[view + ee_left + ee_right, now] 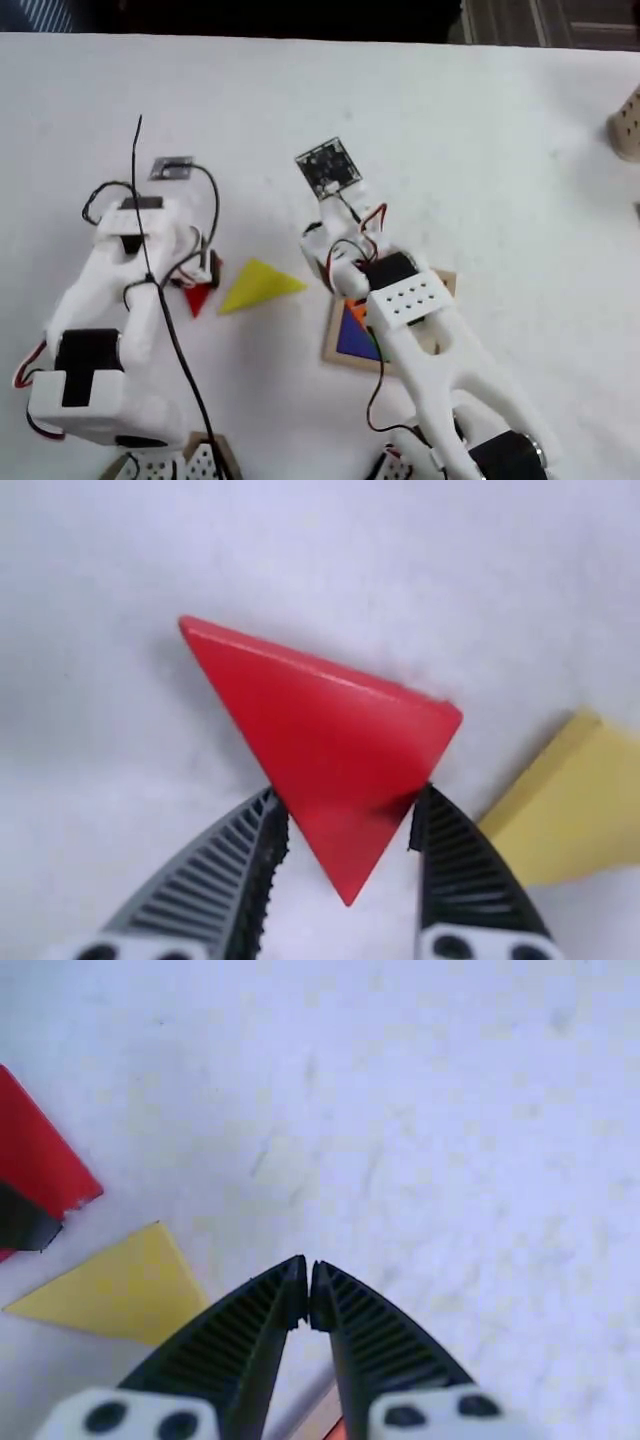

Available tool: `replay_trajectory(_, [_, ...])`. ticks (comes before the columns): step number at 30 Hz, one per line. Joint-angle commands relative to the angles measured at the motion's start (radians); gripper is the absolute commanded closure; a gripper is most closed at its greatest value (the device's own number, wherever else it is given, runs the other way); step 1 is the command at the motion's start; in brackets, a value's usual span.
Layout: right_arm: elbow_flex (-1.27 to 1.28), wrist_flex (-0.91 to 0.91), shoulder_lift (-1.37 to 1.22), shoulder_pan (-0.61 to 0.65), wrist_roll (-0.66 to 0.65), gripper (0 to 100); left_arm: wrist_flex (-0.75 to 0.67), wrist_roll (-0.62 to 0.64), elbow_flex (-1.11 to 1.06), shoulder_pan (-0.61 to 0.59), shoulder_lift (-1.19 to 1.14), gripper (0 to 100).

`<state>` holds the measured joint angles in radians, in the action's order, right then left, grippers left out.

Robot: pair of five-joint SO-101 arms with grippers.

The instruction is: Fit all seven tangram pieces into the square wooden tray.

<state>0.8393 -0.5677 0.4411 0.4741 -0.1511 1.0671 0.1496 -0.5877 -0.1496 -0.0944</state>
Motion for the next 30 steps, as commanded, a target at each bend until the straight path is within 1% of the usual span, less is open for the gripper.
replay_trajectory(1, [-0.011, 0.021, 0.012, -0.010, -0.011, 98.1, -0.032, 0.049, 0.026, -0.018, -0.010, 87])
replay_trajectory(7, [-0.011, 0.021, 0.012, -0.010, -0.008, 98.1, -0.032, 0.112, 0.048, -0.042, -0.008, 88])
replay_trajectory(12, [-0.011, 0.021, 0.012, -0.008, -0.008, 98.1, -0.026, 0.149, 0.103, -0.133, -0.008, 90])
replay_trajectory(16, [-0.011, 0.021, 0.012, -0.005, -0.006, 98.1, -0.026, 0.226, 0.118, -0.185, -0.008, 90])
replay_trajectory(24, [-0.011, 0.021, 0.012, -0.005, -0.008, 98.1, -0.015, 0.238, 0.118, -0.188, -0.007, 90])
replay_trajectory(27, [-0.011, 0.021, 0.012, -0.004, -0.009, 98.1, 0.020, 0.233, 0.110, -0.188, 0.067, 90])
replay_trajectory(30, [-0.011, 0.021, 0.012, -0.004, -0.009, 98.0, 0.086, 0.233, 0.107, -0.182, 0.223, 90])
